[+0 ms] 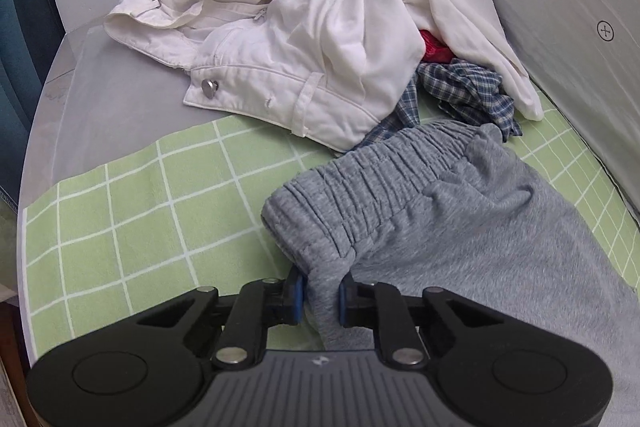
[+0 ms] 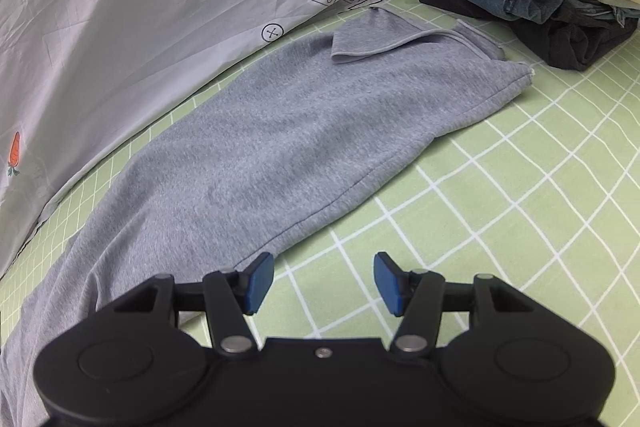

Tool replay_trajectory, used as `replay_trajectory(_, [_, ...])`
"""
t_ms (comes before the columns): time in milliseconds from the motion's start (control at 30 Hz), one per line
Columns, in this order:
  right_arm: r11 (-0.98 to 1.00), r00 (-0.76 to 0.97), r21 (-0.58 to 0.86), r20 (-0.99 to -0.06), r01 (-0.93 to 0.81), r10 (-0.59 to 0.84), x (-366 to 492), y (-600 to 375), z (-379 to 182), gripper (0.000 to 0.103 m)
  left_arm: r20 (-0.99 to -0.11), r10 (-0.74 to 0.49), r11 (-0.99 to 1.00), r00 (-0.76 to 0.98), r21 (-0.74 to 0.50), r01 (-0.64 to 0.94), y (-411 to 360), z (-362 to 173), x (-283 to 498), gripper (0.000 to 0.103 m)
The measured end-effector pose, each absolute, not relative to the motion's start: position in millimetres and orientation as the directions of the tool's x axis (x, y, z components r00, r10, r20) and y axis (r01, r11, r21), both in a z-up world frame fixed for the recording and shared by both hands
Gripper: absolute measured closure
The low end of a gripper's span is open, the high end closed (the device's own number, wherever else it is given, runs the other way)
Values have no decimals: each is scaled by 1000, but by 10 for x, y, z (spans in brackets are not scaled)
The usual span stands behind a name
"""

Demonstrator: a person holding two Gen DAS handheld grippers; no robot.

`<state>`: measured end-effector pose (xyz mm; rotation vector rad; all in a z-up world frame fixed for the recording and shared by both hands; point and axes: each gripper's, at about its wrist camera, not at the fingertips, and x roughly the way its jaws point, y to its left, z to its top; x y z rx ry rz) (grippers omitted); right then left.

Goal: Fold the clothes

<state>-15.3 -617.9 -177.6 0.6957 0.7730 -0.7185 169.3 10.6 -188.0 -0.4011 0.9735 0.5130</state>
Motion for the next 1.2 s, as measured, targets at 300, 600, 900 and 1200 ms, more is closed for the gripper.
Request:
replay_trajectory(300, [480,481,274,-787,833,-387,-276,-6673,-1941,46,-861,296,743,413,-64,-666,851,-1855,1590,85])
replay_trajectory(600, [454,405,165,-763,875,-504,54,-7180,-2045,44,-846,366,773,388,44,-633,666,-1868,1659,85])
replay_trajectory(900, [626,438,13,-725,780,-531,151,-7111,-2042,95,-850,353,785,390,42,-618,669,-1848,1631,86])
replay_trajectory(1200, [522,290,-142,-696,841,-657,-1171,-7257,-1788,97,-861,235,846,452,-48,-532,655,-1729,1339,89])
